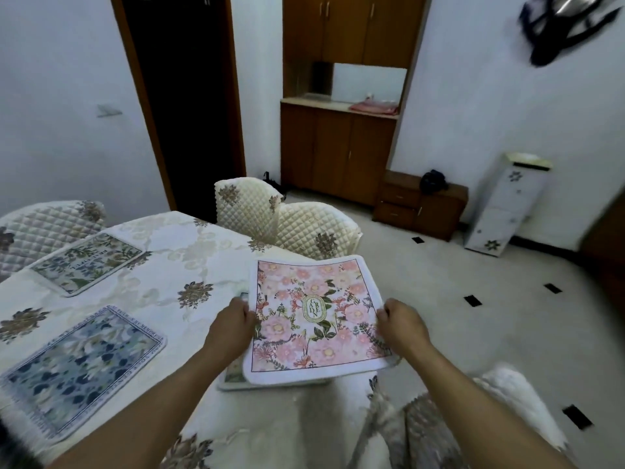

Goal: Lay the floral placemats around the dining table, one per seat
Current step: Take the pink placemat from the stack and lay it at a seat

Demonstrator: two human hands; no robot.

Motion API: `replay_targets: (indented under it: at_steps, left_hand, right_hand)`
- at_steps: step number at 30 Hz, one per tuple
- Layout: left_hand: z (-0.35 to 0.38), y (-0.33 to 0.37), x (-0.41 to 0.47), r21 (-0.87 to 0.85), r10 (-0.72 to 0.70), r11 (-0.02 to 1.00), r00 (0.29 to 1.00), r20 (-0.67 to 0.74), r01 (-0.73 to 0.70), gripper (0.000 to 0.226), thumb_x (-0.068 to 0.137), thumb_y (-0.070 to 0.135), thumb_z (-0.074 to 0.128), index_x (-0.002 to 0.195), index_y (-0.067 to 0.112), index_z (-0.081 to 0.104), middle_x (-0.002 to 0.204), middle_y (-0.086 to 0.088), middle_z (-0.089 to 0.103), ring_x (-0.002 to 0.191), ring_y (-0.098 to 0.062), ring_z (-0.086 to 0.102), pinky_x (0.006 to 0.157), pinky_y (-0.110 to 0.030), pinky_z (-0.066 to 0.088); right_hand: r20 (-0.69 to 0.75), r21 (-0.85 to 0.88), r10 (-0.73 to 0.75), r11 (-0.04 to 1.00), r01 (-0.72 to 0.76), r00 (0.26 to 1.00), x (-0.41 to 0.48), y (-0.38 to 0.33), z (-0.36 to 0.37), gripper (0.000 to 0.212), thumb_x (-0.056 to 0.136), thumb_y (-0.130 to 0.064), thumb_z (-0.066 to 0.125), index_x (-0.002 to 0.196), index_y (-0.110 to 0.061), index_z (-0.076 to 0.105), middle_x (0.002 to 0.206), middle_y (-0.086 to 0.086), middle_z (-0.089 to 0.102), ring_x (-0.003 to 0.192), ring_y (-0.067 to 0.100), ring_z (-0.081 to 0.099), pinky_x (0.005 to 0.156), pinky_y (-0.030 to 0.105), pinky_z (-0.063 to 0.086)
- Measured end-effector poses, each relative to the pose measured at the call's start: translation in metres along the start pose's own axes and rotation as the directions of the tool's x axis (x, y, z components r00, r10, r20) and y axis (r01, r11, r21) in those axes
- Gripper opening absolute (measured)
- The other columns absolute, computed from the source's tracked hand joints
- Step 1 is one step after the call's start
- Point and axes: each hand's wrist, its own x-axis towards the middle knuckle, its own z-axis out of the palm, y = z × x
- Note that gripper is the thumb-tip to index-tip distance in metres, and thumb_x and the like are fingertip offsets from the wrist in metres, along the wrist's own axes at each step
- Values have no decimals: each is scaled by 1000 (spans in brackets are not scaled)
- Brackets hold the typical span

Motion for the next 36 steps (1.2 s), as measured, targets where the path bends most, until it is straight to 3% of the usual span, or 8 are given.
replay_targets:
  at_steps: [7, 10, 16, 22, 27, 32, 36]
  left_hand:
    - [32, 75, -46, -56, 164, 986, 982, 98, -159, 19, 95, 20, 50, 80, 9, 47, 72, -9, 56, 70, -29, 54, 59, -36, 35]
    - [59, 120, -61, -61, 235, 972, 962, 135, -229, 20, 94, 21, 50, 77, 13, 44, 74, -9, 57, 72, -29, 54, 59, -36, 35]
    - [149, 224, -97, -49, 308, 951, 926, 217, -305, 19, 95, 25, 48, 80, 14, 46, 74, -6, 58, 73, -28, 55, 58, -36, 34]
    - [259, 343, -143, -46, 382, 922, 883, 273, -385, 20, 94, 23, 50, 76, 13, 48, 70, -9, 58, 66, -28, 54, 58, -35, 40]
    - [323, 423, -166, -19, 387, 917, 875, 290, -399, 19, 93, 26, 52, 79, 15, 47, 69, -3, 57, 64, -24, 53, 54, -34, 34]
    - [360, 482, -155, -9, 387, 914, 863, 325, -407, 19, 94, 28, 50, 81, 15, 46, 74, -6, 60, 68, -25, 57, 59, -35, 43]
    - [391, 518, -122, -23, 397, 911, 862, 314, -411, 20, 94, 26, 51, 78, 16, 45, 71, -3, 59, 63, -19, 54, 54, -33, 38]
  right_hand:
    - [-68, -35, 155, 987, -157, 986, -63, 77, -73, 22, 91, -34, 45, 73, -21, 45, 90, 11, 67, 74, 28, 53, 62, 31, 37]
    - [-126, -30, 218, 974, -223, 968, -85, 126, -100, 22, 91, -34, 46, 73, -21, 46, 90, 10, 68, 80, 30, 59, 62, 31, 37]
    - [-177, -29, 321, 943, -331, 930, -128, 253, -151, 21, 93, -35, 43, 77, -21, 47, 90, 9, 67, 75, 28, 55, 61, 31, 38]
    - [-213, -55, 372, 918, -392, 903, -156, 402, -211, 23, 94, -35, 42, 87, -16, 54, 92, 9, 68, 84, 31, 62, 63, 32, 41]
    - [-213, -15, 427, 898, -440, 879, -161, 497, -250, 22, 93, -33, 42, 87, -16, 55, 94, 10, 67, 84, 31, 61, 63, 32, 39]
    - [-212, 3, 442, 892, -452, 871, -130, 557, -269, 18, 92, -34, 42, 80, -22, 46, 94, 10, 68, 85, 32, 62, 63, 32, 38]
    - [-219, 5, 451, 887, -461, 865, -88, 591, -276, 19, 91, -36, 42, 79, -22, 48, 91, 9, 68, 81, 30, 61, 62, 30, 38]
